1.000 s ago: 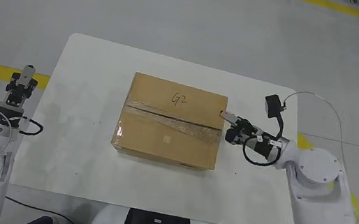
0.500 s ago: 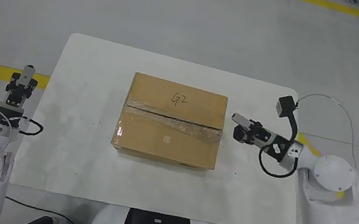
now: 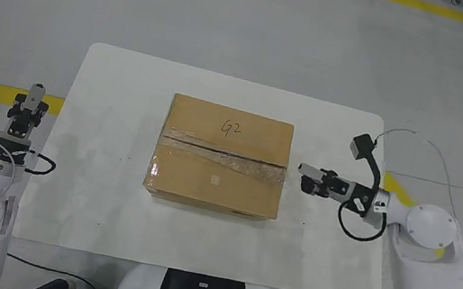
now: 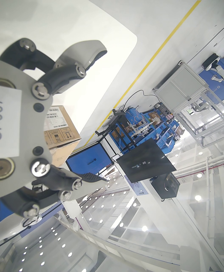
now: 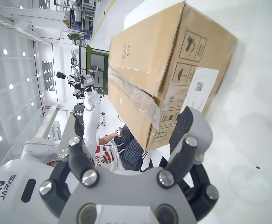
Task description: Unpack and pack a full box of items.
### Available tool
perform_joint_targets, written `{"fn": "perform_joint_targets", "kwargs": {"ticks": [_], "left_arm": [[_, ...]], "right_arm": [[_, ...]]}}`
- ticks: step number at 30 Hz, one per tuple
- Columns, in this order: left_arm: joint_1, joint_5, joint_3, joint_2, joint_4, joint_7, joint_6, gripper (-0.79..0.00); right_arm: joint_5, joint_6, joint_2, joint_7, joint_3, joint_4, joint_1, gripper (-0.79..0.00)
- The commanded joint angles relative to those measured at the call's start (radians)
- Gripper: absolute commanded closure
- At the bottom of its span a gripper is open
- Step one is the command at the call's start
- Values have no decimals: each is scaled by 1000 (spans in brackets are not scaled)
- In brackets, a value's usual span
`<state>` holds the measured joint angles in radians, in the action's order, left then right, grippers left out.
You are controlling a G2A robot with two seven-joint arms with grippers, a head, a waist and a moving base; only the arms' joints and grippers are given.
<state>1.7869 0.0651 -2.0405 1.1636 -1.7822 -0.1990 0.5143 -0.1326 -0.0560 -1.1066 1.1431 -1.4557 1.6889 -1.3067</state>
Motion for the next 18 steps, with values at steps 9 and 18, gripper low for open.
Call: {"fn": "perform_joint_targets", "kwargs": {"ticks": [9, 18], "left_arm": [[0, 0, 0, 0, 0, 0, 0, -785], [0, 0, 0, 0, 0, 0, 0, -785]], "right_arm": [[-2, -16, 4, 16, 56, -24, 20, -434], [19, 8, 11, 12, 78, -25, 37, -120]]}}
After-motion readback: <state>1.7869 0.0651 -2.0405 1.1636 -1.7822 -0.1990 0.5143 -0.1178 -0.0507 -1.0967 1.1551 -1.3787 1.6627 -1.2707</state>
